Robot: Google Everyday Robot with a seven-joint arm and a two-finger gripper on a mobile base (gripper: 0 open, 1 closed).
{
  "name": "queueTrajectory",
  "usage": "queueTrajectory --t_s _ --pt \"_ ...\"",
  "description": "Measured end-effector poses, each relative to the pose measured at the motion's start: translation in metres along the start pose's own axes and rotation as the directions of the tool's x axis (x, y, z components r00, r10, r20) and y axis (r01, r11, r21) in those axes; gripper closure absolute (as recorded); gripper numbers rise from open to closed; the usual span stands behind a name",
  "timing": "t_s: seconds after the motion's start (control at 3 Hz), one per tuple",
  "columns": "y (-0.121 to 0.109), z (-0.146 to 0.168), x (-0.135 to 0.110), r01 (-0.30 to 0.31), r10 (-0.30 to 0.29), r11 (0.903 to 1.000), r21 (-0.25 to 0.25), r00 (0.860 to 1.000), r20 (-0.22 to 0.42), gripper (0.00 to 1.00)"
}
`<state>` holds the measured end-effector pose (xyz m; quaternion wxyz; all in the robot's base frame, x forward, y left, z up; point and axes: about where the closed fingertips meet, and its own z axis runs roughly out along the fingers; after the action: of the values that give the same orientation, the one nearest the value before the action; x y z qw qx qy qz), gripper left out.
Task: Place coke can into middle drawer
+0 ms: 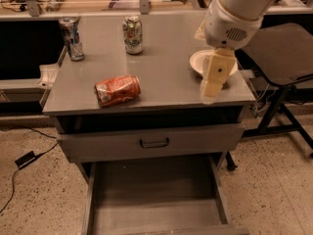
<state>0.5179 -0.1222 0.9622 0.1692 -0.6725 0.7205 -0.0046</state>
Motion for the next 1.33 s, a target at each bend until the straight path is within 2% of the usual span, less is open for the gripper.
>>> queueTrajectory --t_s 0.33,0.67,1.0,1.33 --pt "-0.003 0.028 -0.042 0.095 -0.095 0.9948 -0.037 0.995 0.012 0.0" --pt "0.007 0.065 -0.088 0.218 -0.216 0.9709 -0.1 0.976 0.028 0.0" --pt "0.017 0.09 -0.124 0.311 -0.308 0.9388 -0.148 0.95 0.045 0.0" --pt "0.015 0.107 -0.147 0.355 -0.35 0.9184 -0.175 0.935 0.06 0.0"
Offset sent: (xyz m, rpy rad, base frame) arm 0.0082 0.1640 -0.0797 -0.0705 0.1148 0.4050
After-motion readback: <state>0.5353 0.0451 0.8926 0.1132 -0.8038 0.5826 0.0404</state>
